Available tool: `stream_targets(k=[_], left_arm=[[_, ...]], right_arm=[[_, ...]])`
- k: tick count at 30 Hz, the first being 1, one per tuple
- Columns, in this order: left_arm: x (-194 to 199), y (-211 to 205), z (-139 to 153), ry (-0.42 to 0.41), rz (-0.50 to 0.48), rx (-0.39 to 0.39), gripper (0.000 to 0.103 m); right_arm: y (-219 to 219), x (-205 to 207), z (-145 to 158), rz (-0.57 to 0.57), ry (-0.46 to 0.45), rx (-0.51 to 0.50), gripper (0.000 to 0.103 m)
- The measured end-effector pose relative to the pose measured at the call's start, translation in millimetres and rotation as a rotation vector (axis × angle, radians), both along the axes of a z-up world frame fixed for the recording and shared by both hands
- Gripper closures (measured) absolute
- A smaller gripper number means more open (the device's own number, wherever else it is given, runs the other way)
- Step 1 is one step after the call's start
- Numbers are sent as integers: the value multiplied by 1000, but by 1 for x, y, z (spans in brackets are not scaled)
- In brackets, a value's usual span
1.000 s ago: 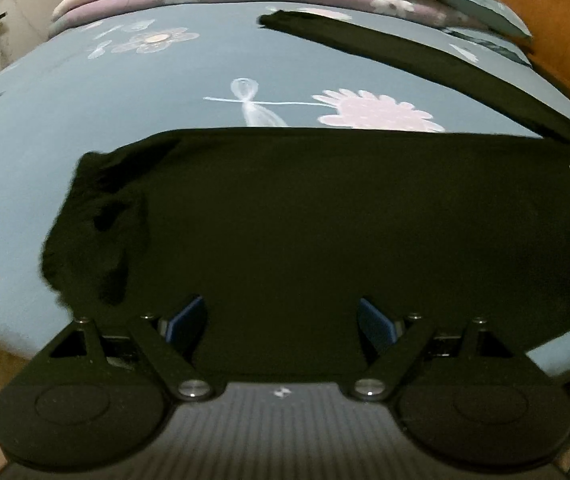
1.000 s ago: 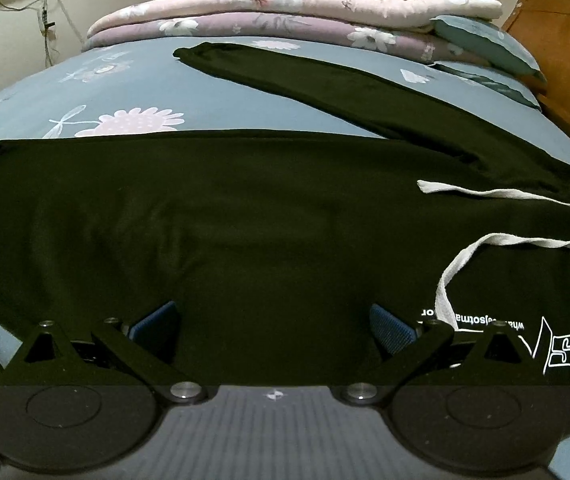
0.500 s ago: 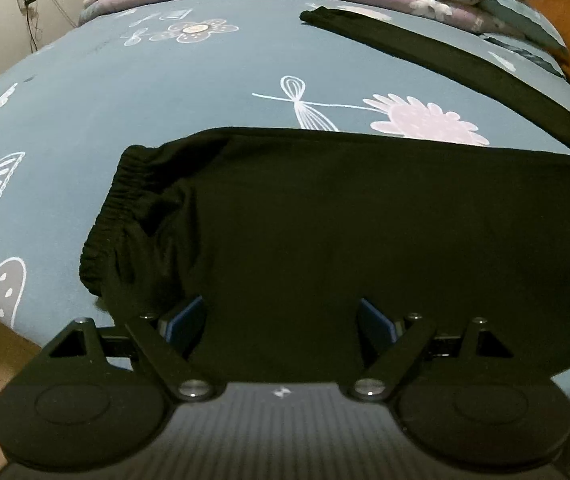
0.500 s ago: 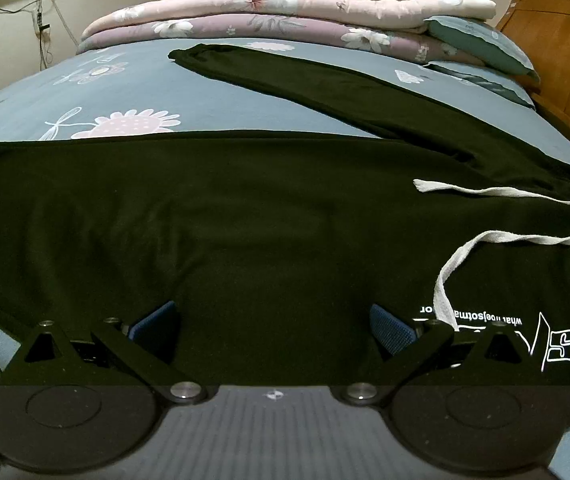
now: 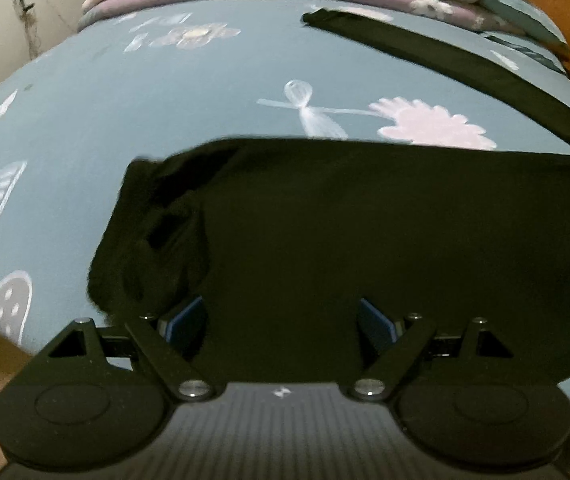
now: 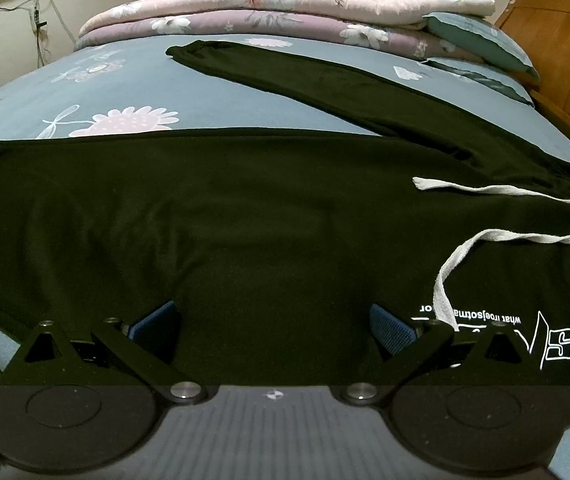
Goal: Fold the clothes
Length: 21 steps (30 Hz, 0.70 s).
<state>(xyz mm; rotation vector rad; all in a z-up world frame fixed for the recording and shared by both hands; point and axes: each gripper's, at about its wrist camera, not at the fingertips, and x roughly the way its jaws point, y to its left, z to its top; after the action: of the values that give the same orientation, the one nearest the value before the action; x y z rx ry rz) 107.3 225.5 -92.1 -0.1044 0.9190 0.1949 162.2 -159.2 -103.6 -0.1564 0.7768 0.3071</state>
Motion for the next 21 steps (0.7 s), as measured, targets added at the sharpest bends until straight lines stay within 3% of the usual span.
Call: stream_targets(k=[5, 9, 15, 21], left_arm=[[-8, 8, 2, -20, -10, -33, 19], [5, 4, 14, -35, -36, 2, 19], [47, -10, 26, -63, -118, -16, 19], [81, -17, 9, -25, -140, -27, 19]], right_arm=[[1, 0, 0, -6, 2, -3, 0], [1, -1, -1, -6, -2, 0, 0], [-1, -2, -1, -5, -7, 4, 0], [-1, -1, -1, -3, -5, 5, 0]])
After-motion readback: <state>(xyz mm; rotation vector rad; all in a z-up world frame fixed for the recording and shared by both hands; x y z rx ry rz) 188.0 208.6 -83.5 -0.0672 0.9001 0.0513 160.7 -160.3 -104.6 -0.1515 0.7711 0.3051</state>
